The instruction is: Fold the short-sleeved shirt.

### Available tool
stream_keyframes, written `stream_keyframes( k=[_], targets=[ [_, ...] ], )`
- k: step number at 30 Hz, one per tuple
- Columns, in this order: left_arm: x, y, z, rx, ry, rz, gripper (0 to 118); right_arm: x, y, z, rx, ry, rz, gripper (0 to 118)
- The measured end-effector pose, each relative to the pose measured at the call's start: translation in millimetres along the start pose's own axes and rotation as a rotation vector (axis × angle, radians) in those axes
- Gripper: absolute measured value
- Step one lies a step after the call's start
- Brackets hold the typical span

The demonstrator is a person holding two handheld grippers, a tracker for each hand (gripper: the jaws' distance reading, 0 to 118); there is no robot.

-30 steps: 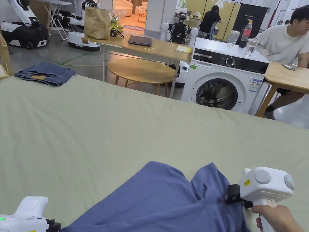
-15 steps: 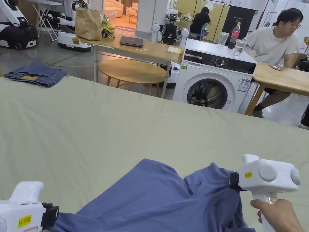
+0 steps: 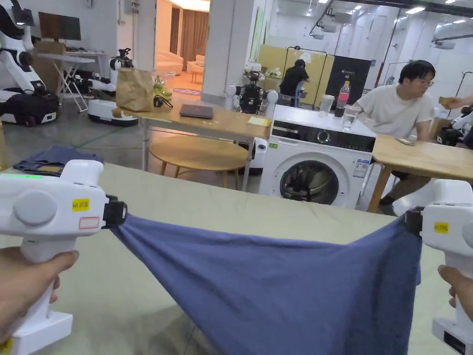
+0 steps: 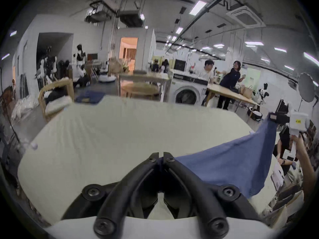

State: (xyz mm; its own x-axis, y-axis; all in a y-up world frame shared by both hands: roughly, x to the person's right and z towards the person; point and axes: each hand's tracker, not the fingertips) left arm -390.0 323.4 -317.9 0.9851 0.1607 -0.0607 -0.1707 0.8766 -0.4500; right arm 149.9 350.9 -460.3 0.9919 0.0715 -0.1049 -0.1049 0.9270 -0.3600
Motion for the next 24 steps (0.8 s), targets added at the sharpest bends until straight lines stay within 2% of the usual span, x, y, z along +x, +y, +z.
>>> stream_keyframes(
  k=[5, 11, 14, 24],
  targets=[
    [14, 82, -2, 0.069, 0.009, -0.049, 0, 19, 50, 21, 0.102, -0.057, -0.055, 0],
    [20, 152, -13, 0.122, 0.016, -0.040, 0, 29, 103, 31, 0.195, -0.094, -0.069, 0],
    [22, 179, -21, 0.138, 0.033, -0.043, 0, 25, 126, 28, 0.214, -0.123, -0.014, 0],
    [16, 249, -34, 0.192, 0.046, 0.010, 0, 15, 193, 3, 0.289, -0.181, 0.011, 0]
  ],
)
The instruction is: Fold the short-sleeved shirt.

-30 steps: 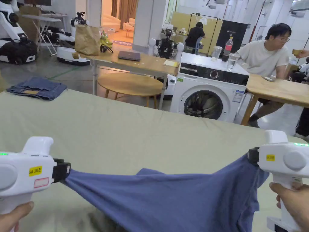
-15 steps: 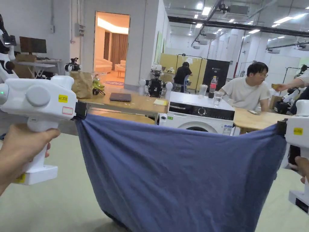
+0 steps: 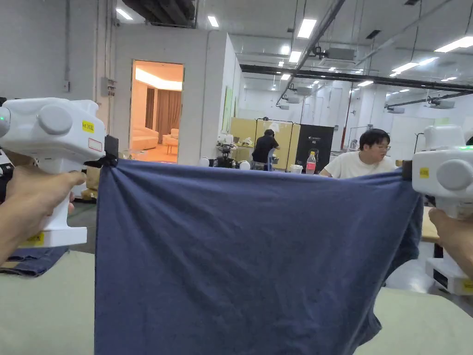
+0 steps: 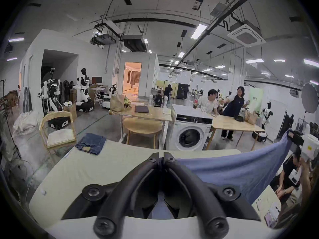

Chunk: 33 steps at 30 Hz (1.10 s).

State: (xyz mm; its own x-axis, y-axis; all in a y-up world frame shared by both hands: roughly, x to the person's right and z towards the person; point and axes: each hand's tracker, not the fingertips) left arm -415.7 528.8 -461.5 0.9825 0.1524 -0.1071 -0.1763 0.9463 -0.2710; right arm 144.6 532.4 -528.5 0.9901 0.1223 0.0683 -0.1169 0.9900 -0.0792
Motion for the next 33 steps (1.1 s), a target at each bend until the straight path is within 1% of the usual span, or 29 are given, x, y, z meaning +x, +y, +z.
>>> stream_keyframes(
  k=[2, 7, 12, 17, 21, 23, 26, 28, 30, 33],
  targets=[
    [2, 13, -3, 0.009, 0.003, 0.007, 0, -1, 16, -5, 0.020, -0.016, 0.002, 0],
    [13, 37, -3, 0.046, 0.011, -0.028, 0, -2, 48, -8, 0.069, -0.045, 0.006, 0],
    [18, 32, -5, 0.036, 0.020, -0.063, 0, 1, 43, -4, 0.071, -0.059, 0.016, 0],
    [15, -6, -9, 0.001, 0.013, -0.068, 0, 2, -6, 1, 0.014, -0.062, 0.045, 0],
    [10, -61, -9, -0.068, 0.003, -0.094, 0, 1, -66, 17, -0.056, -0.055, 0.063, 0],
    [5, -91, -3, -0.087, -0.004, -0.086, 0, 1, -94, 31, -0.082, -0.051, 0.065, 0],
    [-3, -136, 16, -0.108, -0.017, -0.095, 0, 1, -133, 60, -0.106, -0.047, 0.091, 0],
    [-10, -161, 31, -0.120, -0.038, -0.069, 0, 7, -154, 73, -0.125, -0.045, 0.090, 0],
    [-16, -187, 50, -0.124, -0.050, -0.050, 0, 9, -175, 98, -0.141, -0.041, 0.073, 0],
    [-21, -218, 81, -0.138, -0.069, -0.049, 0, 12, -196, 134, -0.170, -0.033, 0.093, 0]
  ],
)
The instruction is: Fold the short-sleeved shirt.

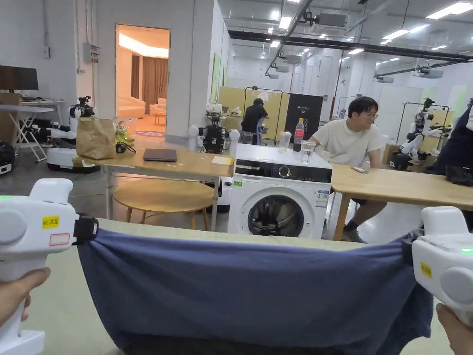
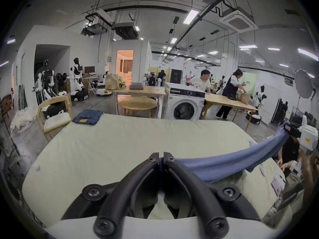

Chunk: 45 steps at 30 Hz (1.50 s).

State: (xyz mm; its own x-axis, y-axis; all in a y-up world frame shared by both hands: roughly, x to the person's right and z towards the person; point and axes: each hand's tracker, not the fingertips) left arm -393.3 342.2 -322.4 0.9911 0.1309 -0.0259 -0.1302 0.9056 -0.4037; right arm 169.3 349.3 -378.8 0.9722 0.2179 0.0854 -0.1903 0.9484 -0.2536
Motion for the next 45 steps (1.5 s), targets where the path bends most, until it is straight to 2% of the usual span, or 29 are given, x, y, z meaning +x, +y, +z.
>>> stream_keyframes(
  k=[8, 14, 20, 23, 26, 32, 37, 40, 41, 45],
  targets=[
    [-2, -70, 71, -0.005, -0.024, 0.043, 0, 9, -43, 80, -0.037, 0.030, -0.028, 0],
    [-13, -116, 91, -0.066, -0.028, 0.101, 0, 9, -76, 107, -0.092, 0.042, -0.042, 0],
    [-16, -174, 86, -0.205, -0.021, 0.119, 0, -4, -136, 114, -0.242, 0.070, 0.013, 0],
    [-16, -207, 81, -0.287, -0.007, 0.126, 0, -9, -172, 119, -0.327, 0.090, -0.005, 0],
    [-18, -238, 74, -0.375, 0.013, 0.126, 0, -12, -205, 120, -0.403, 0.082, 0.016, 0],
    [-23, -292, 45, -0.536, 0.046, 0.137, 0, -11, -266, 95, -0.603, 0.128, -0.014, 0],
    [-24, -310, 31, -0.563, 0.052, 0.125, 0, -13, -294, 74, -0.676, 0.139, 0.000, 1],
    [-27, -306, 32, -0.558, 0.042, 0.148, 0, -14, -295, 67, -0.678, 0.147, -0.008, 8],
    [-28, -304, 32, -0.562, 0.037, 0.153, 3, -15, -293, 66, -0.675, 0.144, -0.007, 14],
    [-20, -284, 38, -0.522, 0.060, 0.170, 42, -17, -272, 70, -0.596, 0.098, 0.011, 59]
  ],
)
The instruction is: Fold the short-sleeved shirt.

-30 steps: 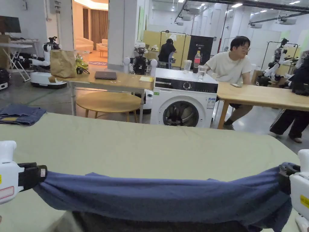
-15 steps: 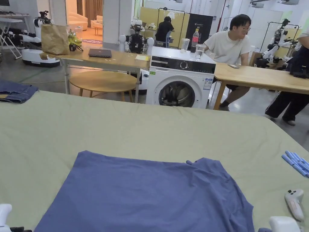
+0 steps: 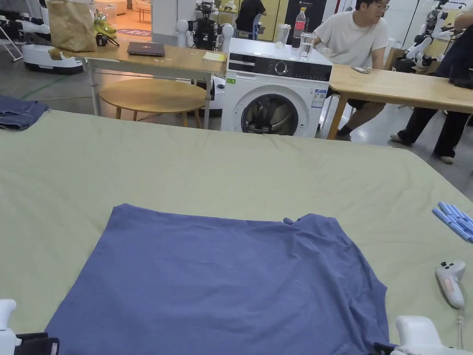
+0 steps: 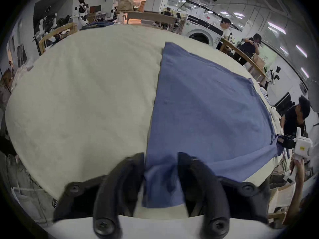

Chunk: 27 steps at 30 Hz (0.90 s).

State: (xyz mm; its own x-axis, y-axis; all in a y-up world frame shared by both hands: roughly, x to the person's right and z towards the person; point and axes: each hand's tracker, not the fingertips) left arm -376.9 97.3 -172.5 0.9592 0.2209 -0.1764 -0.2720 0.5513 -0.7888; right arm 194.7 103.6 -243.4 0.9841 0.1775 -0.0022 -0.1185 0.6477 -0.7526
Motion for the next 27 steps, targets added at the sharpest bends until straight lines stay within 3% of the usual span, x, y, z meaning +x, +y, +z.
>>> stream_keyframes(
  k=[9, 11, 12, 13, 15, 17, 23, 27],
  targets=[
    [67, 30, 29, 0.388, -0.006, -0.172, 43, -27, 30, 39, 0.368, 0.045, -0.153, 56],
    [83, 30, 30, 0.480, 0.017, -0.207, 43, -41, 32, 47, 0.466, 0.035, -0.153, 40],
    [92, 29, 31, 0.524, 0.029, -0.221, 43, -48, 33, 51, 0.505, 0.024, -0.151, 17],
    [98, 28, 32, 0.563, 0.034, -0.235, 38, -54, 34, 53, 0.536, 0.024, -0.148, 7],
    [107, 30, 30, 0.614, 0.053, -0.275, 10, -65, 37, 59, 0.596, 0.039, -0.164, 1],
    [118, 30, 31, 0.655, 0.088, -0.308, 0, -73, 39, 63, 0.635, 0.067, -0.160, 0],
    [127, 43, 35, 0.669, 0.070, -0.283, 0, -89, 46, 63, 0.636, 0.103, -0.142, 0],
    [118, 49, 37, 0.533, 0.087, -0.275, 0, -90, 45, 59, 0.611, 0.117, -0.142, 0]
  ],
)
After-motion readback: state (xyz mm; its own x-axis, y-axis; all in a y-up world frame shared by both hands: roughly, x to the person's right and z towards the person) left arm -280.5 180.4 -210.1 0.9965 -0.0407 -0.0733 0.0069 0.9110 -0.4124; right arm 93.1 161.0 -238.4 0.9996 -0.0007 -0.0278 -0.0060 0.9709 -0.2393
